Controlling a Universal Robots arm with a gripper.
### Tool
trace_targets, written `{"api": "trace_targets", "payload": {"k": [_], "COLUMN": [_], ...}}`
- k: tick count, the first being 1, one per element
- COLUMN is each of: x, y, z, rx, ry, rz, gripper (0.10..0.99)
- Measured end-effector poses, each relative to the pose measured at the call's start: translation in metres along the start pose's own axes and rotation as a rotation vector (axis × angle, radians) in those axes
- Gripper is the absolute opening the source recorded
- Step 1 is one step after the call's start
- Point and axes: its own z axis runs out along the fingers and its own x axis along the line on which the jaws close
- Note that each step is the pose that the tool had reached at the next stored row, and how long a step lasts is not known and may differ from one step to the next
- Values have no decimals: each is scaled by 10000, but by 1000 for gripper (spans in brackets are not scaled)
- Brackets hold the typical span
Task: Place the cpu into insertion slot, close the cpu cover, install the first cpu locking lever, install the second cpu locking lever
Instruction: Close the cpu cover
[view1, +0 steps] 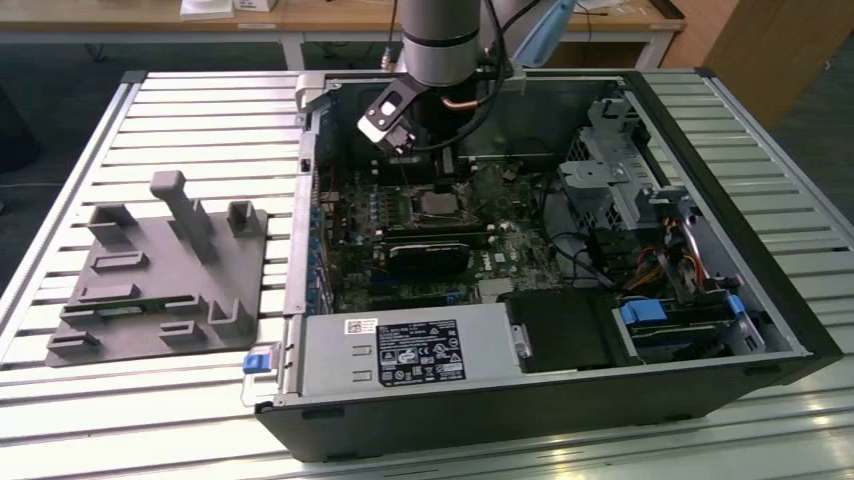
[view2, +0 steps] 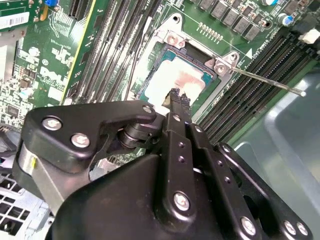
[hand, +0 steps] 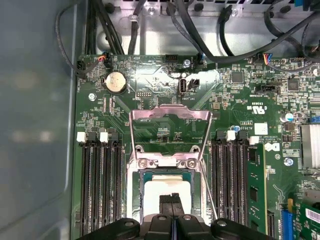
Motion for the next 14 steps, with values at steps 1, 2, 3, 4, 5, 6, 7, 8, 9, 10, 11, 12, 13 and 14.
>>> {"api": "trace_targets", "payload": {"k": [1,2,3,4,5,6,7,8,9,10,11,12,13,14], "x": [0,0,-1,-1,-1,-1,-2,-2,-2,-2,-3,-3,-3,-4], "y": [1,3,5,7,9,12,14,16,18,20,23,26,28,29], "z": [-15,-34,-55,-79,-104,-128,-151,-175,-200,-226,-255,-283,-304,-317], "rx": [0,1,3,6,10,14,17,19,21,24,28,35,41,48], "ry": [1,1,1,1,1,0,0,1,2,1,1,0,0,1], "rz": [1,0,0,0,0,0,0,0,0,0,0,0,0,-1], "gripper": [106,106,106,106,106,106,106,106,106,106,106,106,106,106]}}
